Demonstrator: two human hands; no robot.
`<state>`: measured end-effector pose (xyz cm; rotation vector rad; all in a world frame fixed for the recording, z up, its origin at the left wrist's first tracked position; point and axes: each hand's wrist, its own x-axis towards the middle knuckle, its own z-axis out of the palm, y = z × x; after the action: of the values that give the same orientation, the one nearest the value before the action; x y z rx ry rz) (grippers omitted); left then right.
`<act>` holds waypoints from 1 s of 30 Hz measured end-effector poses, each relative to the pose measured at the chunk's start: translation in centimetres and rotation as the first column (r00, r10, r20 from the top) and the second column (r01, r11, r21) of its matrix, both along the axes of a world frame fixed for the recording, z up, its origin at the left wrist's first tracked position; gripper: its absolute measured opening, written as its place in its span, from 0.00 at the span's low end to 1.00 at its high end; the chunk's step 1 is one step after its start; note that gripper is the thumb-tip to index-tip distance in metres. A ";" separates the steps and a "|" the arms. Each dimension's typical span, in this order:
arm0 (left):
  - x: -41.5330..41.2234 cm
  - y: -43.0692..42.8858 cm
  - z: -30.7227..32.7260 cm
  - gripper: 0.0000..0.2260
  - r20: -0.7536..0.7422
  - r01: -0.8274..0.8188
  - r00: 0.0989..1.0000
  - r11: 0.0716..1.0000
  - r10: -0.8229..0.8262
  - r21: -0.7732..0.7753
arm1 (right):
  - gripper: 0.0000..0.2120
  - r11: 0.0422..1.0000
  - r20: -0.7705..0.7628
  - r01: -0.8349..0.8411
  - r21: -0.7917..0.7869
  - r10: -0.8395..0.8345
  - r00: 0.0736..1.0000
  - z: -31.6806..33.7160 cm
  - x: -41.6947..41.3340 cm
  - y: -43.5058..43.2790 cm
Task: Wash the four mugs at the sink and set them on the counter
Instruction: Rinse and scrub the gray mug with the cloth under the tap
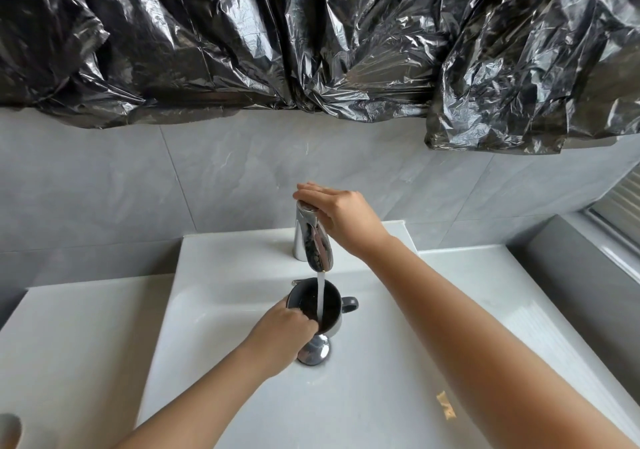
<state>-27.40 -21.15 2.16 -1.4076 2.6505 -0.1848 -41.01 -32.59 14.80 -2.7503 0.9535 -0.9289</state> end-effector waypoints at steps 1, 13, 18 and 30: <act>0.1 0.0 -0.1 0.15 0.004 0.006 1.000 1.000 -0.006 0.009 | 0.19 1.000 0.031 -0.013 0.015 0.013 0.999 -0.1 -0.2 -0.3; 0.3 0.0 0.4 0.17 -0.026 0.021 0.999 1.000 -0.021 0.018 | 0.12 0.926 0.167 -0.191 0.325 0.142 0.976 0.6 -2.5 -3.3; 0.3 0.0 0.7 0.17 -0.032 0.012 0.999 0.999 -0.011 0.030 | 0.20 0.887 0.113 -0.064 0.457 0.014 0.994 1.0 -2.4 -2.4; -2.4 -0.6 0.4 0.12 -0.087 -0.017 0.996 0.999 0.019 0.031 | 0.25 0.084 0.310 -0.319 0.944 -0.559 0.769 -12.0 -6.7 10.2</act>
<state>-29.76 -21.77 2.59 -1.4621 2.6965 -0.0827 -47.71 -22.34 2.76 -0.9694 1.0602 -0.6434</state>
